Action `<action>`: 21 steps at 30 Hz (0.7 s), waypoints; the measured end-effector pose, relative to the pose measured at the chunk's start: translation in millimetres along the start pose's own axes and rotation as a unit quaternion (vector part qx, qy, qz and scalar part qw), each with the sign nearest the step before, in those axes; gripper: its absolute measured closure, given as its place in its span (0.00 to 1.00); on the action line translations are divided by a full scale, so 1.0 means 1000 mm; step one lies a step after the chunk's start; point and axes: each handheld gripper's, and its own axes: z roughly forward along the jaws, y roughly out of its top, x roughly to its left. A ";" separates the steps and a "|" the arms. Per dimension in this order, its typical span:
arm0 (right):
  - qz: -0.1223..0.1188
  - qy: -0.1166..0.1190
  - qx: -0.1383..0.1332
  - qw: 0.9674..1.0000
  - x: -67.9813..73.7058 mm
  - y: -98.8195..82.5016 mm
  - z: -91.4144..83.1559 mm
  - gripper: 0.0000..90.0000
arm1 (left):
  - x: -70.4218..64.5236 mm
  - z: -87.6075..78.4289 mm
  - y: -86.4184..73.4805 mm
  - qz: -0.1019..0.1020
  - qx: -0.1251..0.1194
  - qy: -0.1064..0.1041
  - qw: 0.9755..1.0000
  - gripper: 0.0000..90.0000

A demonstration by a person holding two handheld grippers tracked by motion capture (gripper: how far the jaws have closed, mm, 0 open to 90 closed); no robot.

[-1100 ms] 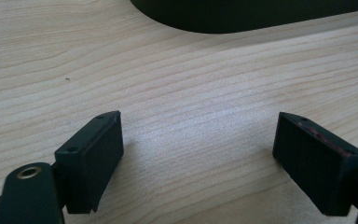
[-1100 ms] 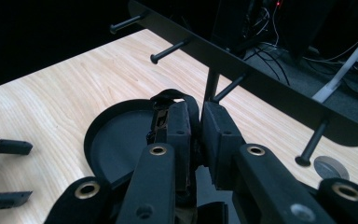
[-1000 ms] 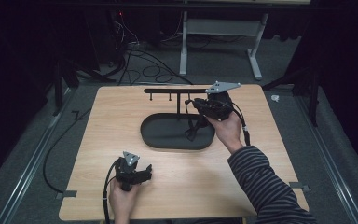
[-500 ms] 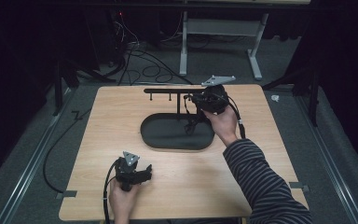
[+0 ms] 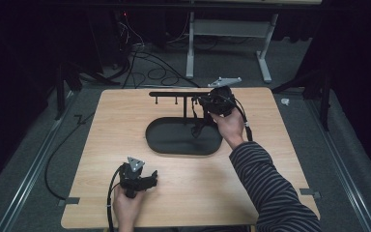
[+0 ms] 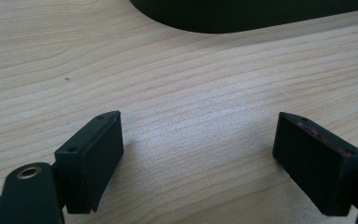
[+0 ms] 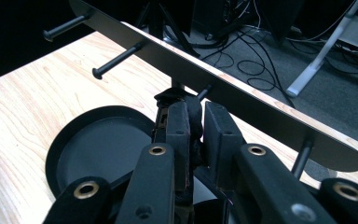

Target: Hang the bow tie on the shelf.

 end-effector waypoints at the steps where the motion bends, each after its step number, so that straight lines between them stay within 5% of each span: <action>1: -0.005 -0.001 -0.001 1.000 -0.001 0.000 0.001 0.91 | 0.000 0.000 0.000 0.000 0.000 0.000 1.000 0.18; 21: 0.001 -0.007 0.007 1.000 -0.001 -0.001 0.005 0.88 | 0.000 0.000 0.000 0.001 0.001 0.001 1.000 0.18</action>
